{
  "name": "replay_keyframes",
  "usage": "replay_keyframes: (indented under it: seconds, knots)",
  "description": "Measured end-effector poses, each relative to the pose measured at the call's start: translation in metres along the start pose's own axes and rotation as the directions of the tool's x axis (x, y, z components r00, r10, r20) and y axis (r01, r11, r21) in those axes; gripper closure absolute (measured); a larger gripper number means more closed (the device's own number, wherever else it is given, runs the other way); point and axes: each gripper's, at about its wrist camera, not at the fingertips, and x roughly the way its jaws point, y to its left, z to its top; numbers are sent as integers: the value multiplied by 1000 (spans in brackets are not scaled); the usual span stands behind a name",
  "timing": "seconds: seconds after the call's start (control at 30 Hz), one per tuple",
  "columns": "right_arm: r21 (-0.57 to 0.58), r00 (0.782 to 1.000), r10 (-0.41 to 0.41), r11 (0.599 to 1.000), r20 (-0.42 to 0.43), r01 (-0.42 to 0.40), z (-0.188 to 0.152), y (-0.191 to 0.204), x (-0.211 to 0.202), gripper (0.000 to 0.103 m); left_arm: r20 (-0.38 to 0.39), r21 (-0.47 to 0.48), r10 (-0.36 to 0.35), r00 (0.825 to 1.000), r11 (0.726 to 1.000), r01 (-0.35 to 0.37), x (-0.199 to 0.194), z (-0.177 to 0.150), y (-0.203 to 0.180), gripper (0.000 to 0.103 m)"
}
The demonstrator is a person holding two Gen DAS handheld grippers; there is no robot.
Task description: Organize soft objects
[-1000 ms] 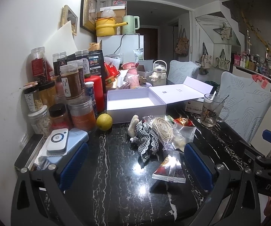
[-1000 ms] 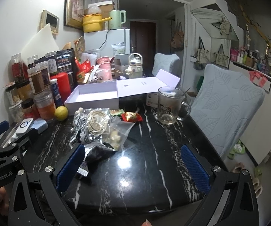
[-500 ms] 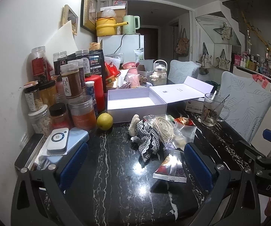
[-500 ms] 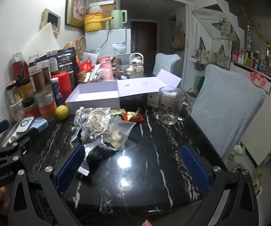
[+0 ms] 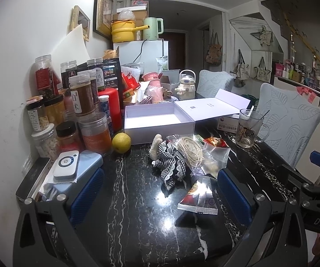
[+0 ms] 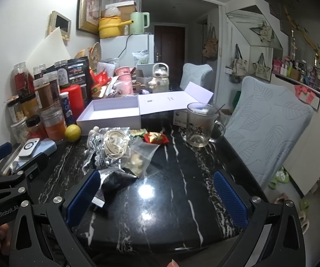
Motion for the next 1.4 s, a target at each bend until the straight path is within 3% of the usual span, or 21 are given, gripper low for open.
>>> replay_keyframes:
  seconds: [0.73, 1.1, 1.4]
  knots:
    - [21, 999, -8, 1000, -46, 9, -16, -17, 15, 0, -63, 8, -30, 998, 999, 31, 28, -11, -13, 0]
    - [45, 994, -45, 998, -101, 50, -27, -36, 33, 0, -165, 26, -74, 984, 997, 79, 78, -19, -28, 0]
    - [38, 990, -60, 997, -125, 65, -31, -40, 41, 0, -271, 59, -96, 958, 991, 116, 118, -30, -43, 1]
